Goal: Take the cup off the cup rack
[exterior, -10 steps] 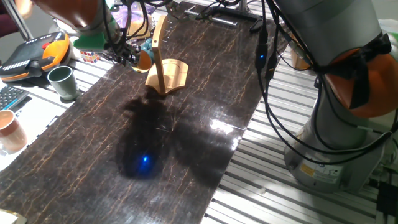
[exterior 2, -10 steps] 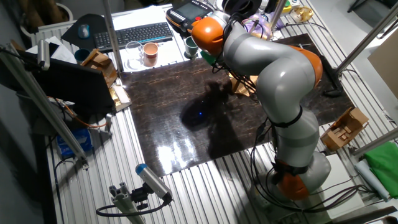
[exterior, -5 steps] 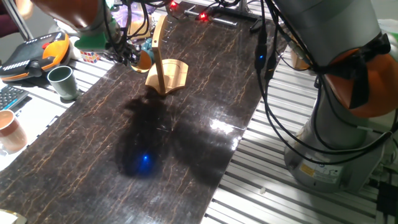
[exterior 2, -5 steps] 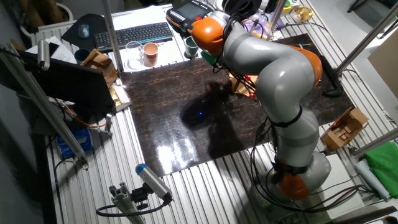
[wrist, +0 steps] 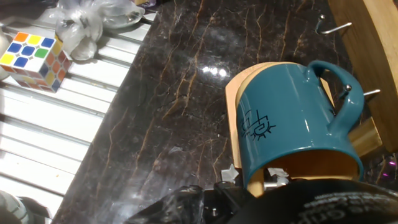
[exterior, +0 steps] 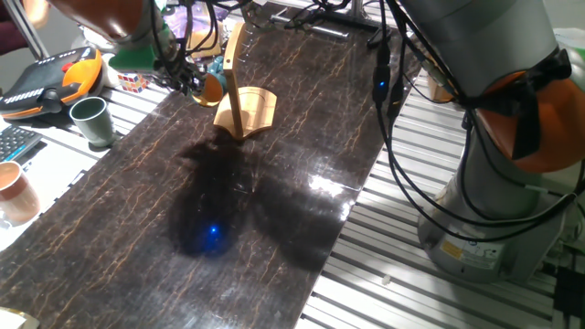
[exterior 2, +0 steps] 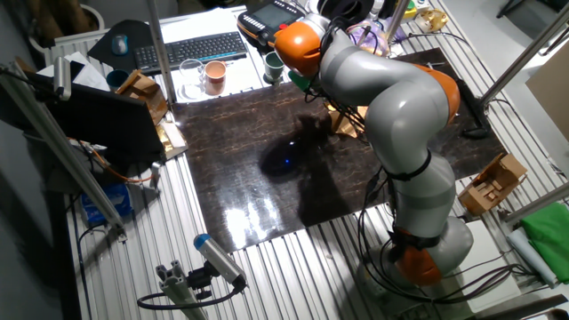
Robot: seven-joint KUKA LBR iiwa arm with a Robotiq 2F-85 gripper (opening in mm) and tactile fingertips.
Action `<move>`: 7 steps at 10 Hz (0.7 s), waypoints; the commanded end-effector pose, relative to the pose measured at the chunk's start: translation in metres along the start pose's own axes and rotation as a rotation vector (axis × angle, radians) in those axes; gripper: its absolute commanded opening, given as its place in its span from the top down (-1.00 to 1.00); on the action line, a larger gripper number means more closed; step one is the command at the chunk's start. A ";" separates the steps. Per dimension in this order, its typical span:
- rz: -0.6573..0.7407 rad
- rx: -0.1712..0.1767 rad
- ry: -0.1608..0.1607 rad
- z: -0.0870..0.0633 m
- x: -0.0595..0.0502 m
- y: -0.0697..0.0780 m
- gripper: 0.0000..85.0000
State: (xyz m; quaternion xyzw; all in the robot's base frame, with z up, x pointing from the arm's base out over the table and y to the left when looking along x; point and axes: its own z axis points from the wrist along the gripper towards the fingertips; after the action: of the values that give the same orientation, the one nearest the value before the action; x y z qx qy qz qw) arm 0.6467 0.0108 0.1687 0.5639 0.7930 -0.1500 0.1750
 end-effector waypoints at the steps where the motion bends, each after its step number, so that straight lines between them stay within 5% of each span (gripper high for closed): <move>1: 0.000 -0.001 -0.003 0.001 0.000 0.001 0.32; 5: -0.002 -0.002 -0.019 0.003 -0.005 0.000 0.40; 7: -0.006 -0.004 -0.019 0.003 -0.005 0.000 0.66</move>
State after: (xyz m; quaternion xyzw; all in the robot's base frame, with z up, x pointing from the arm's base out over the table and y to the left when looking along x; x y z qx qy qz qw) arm 0.6487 0.0057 0.1684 0.5589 0.7938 -0.1546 0.1833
